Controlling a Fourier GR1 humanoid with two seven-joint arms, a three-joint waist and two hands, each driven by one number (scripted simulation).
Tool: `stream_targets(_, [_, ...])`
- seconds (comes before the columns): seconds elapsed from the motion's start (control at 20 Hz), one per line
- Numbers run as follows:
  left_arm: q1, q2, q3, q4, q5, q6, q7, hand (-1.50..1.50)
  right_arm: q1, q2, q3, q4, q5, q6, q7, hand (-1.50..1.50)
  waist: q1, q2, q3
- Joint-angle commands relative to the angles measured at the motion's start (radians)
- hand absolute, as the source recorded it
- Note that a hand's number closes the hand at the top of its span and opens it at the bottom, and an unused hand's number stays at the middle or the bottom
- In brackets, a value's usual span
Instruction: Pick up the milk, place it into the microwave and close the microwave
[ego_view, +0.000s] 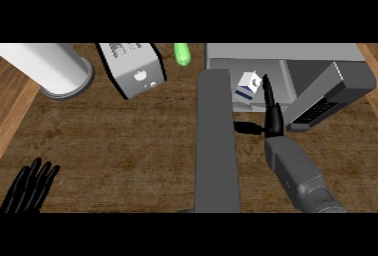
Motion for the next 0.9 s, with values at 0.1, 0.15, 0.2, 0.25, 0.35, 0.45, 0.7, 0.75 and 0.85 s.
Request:
stream_targets(0.1, [0.04, 0.043, -0.004, 0.012, 0.046, -0.105, -0.022, -1.5, 0.136, 0.062, 0.018, -0.05, -0.017, 0.206, -0.097, -1.5, -0.025, -0.012, -0.002])
stream_targets(0.15, [0.051, -0.03, -0.081, -0.017, -0.03, -0.065, -0.029, -1.5, 0.142, 0.045, 0.033, -0.071, -0.01, 0.249, -0.093, -1.5, -0.03, -0.013, -0.002])
stream_targets(0.2, [-0.005, -0.027, -0.098, 0.015, -0.056, -0.047, -0.004, -1.5, 0.139, 0.052, 0.029, -0.083, -0.019, 0.259, -0.083, -1.5, -0.03, -0.011, -0.002])
stream_targets(0.25, [-0.036, -0.031, -0.112, -0.017, -0.035, -0.032, 0.051, -1.5, 0.189, 0.039, 0.037, -0.095, -0.015, 0.295, -0.122, -1.5, -0.036, -0.011, -0.002])
stream_targets(0.35, [0.017, -0.012, -0.119, -0.056, -0.025, -0.078, 0.042, -1.5, 0.243, 0.039, 0.041, -0.131, -0.024, 0.318, -0.139, -1.5, -0.03, -0.012, -0.002])
stream_targets(0.45, [-0.023, 0.001, -0.117, -0.044, 0.011, -0.085, 0.086, -1.5, 0.32, 0.065, 0.075, -0.203, -0.014, 0.324, -0.133, -1.5, -0.048, -0.017, -0.003])
stream_targets(0.7, [-0.062, -0.023, -0.2, -0.059, -0.119, -0.052, 0.099, 1.5, 0.488, 0.043, 0.129, -0.413, -0.029, 0.336, -0.073, -1.5, -0.061, -0.021, -0.004])
stream_targets(0.75, [-0.005, -0.05, -0.251, -0.065, -0.176, -0.051, 0.046, 1.5, 0.499, 0.061, 0.119, -0.473, -0.061, 0.348, -0.049, -1.5, -0.051, -0.02, -0.004])
stream_targets(0.85, [-0.103, -0.051, -0.256, 0.006, -0.212, -0.024, 0.043, 1.5, 0.565, 0.023, 0.11, -0.524, -0.094, 0.428, -0.071, -1.5, -0.05, -0.015, -0.003])
